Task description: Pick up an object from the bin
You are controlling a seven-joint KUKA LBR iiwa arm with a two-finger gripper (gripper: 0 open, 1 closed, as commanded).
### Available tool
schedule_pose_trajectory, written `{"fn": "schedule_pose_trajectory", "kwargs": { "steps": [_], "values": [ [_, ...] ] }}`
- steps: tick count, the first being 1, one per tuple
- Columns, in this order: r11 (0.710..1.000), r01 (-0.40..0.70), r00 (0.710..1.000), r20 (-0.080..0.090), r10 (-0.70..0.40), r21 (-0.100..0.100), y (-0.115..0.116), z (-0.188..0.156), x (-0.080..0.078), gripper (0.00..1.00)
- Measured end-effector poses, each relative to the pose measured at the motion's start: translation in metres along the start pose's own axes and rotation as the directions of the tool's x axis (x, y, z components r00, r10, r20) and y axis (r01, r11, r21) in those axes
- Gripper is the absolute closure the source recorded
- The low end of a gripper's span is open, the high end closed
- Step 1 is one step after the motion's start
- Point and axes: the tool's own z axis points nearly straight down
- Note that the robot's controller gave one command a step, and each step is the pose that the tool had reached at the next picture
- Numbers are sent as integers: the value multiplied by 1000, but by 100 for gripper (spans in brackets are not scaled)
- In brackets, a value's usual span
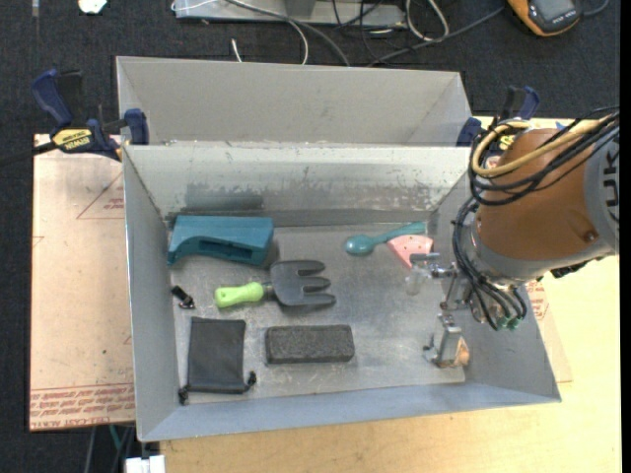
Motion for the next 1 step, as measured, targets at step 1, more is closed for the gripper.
{"fn": "schedule_pose_trajectory", "kwargs": {
  "steps": [1],
  "values": [
    [1000, 2, 1000, 8, -2, 1, 0, -4, -2, 0]
  ]
}}
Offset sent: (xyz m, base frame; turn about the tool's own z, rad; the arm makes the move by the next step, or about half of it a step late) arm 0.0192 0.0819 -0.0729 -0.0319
